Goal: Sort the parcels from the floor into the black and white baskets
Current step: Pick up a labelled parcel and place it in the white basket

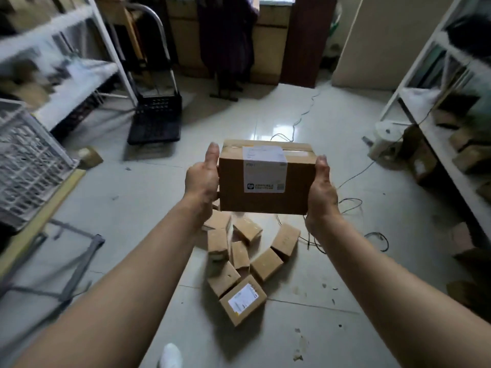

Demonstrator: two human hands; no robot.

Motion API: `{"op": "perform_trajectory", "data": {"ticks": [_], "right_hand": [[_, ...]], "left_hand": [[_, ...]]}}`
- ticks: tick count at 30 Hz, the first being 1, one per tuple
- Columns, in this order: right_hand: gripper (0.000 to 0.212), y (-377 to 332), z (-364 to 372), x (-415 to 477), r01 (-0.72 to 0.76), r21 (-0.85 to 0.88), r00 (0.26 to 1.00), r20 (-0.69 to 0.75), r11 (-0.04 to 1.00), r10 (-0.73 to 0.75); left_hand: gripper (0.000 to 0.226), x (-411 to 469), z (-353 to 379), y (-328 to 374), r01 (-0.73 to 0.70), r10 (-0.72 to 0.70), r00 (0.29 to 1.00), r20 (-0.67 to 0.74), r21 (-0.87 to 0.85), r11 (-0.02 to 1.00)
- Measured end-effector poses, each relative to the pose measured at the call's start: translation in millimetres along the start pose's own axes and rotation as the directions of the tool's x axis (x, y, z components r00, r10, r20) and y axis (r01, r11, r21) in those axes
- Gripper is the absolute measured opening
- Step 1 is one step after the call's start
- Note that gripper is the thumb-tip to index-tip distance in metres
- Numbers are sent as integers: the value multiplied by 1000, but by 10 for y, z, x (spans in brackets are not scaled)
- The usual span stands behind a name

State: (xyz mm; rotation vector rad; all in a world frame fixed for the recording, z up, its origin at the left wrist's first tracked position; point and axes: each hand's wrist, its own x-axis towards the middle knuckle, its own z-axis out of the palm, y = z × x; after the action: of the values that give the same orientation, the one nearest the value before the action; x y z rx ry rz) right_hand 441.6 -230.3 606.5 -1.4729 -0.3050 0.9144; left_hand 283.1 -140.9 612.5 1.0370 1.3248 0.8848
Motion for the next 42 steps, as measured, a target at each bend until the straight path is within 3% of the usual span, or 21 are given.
{"op": "perform_trajectory", "data": {"ticks": [4,8,14,17,21,24,31,33,42], "right_hand": [[52,-258,855,-302,27,33,997,67,999,-30],[63,-309,1716,-500,-4,67,987,160,998,-7],[64,-308,2982,-702,-121,-5,966,230,993,119],[52,-346,3538,-755,-126,-28,949,289,992,129],[42,-337,4158,-793,-232,21,874,444,972,199],[44,-246,4593,-742,-260,-23,819,524,965,233],[23,-226,5523,-592,-124,-83,755,639,989,149],[21,-283,5743,-524,-76,-93,731,672,993,119],[26,-302,6572,-404,34,-128,626,776,991,78]], "left_hand": [[49,85,-804,454,-21,14,994,-105,-66,998],[21,252,-1682,748,-14,2,993,-122,-95,995],[20,557,-2866,1135,-15,-13,974,-225,-121,993],[20,681,-3325,1321,-56,9,952,-306,-146,988],[32,818,-3822,1447,-186,63,914,-400,-279,942],[20,950,-4106,1496,-253,60,867,-494,-334,908],[27,1291,-4565,1574,-317,41,765,-643,-320,893],[35,1397,-4664,1640,-349,61,747,-662,-313,883],[35,1775,-5114,1719,-373,-20,675,-738,-364,853]]}}
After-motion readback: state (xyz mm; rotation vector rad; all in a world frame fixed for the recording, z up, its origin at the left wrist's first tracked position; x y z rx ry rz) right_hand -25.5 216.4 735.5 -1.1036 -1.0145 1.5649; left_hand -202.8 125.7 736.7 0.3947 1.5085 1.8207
